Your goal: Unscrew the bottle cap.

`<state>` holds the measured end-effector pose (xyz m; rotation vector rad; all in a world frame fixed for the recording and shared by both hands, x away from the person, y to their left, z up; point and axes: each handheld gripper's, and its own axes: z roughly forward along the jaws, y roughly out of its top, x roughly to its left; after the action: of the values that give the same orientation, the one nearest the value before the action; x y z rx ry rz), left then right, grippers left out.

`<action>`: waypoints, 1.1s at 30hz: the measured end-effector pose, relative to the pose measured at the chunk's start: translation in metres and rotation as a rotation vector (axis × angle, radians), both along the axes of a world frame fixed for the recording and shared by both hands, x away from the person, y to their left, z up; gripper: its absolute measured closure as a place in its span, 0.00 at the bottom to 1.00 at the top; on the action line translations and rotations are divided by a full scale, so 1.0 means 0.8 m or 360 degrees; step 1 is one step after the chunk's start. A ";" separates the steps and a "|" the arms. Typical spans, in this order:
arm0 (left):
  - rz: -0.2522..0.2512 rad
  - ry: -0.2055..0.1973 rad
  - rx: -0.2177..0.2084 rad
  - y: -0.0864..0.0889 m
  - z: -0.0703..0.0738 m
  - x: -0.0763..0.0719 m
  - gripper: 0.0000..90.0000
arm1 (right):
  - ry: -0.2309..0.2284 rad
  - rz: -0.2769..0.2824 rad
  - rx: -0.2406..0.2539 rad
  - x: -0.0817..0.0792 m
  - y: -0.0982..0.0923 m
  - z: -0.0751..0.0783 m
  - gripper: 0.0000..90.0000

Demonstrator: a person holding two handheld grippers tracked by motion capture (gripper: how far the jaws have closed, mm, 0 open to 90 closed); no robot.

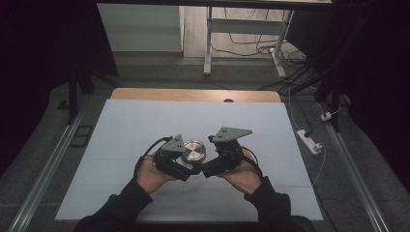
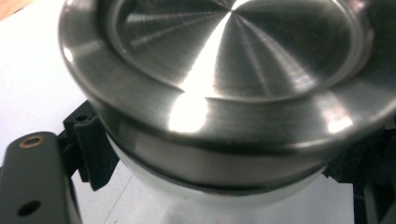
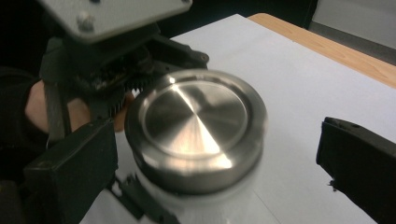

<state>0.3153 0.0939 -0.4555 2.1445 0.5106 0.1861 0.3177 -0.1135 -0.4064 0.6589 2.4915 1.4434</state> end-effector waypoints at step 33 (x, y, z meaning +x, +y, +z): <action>-0.0336 -0.0007 -0.0015 -0.007 0.008 -0.010 0.17 | -0.0022 0.0948 0.0171 0.040 -0.010 -0.006 0.21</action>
<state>0.3070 0.0880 -0.4493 2.1708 0.2794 0.0700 0.3499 -0.1212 -0.4108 -0.1067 2.7447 1.7563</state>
